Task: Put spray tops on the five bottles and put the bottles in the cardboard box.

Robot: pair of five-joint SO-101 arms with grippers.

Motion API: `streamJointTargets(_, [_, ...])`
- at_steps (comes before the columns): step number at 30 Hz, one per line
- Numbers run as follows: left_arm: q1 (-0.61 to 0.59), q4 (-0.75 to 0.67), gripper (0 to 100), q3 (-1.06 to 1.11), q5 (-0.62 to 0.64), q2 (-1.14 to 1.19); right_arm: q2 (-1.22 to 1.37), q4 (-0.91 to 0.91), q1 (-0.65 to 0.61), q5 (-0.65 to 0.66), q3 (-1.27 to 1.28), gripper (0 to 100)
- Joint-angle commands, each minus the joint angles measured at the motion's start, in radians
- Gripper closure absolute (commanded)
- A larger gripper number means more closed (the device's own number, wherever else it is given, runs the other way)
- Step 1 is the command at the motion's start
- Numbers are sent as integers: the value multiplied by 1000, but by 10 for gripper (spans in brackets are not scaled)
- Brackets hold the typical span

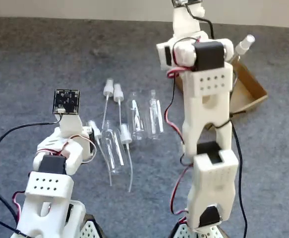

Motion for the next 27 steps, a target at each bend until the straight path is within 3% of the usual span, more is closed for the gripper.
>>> streamJointTargets(1, [-15,3,992,-64,-2,-4,-180,21,-53,5,125,742])
streamJointTargets(11, [-13,3,992,-61,-2,-4,-344,-28,-91,5,582,742])
streamJointTargets(19, [-10,3,992,-59,-2,-4,-338,-206,-91,-52,803,742])
streamJointTargets(27, [-12,5,992,-58,-2,-4,-151,-243,-97,-155,828,742])
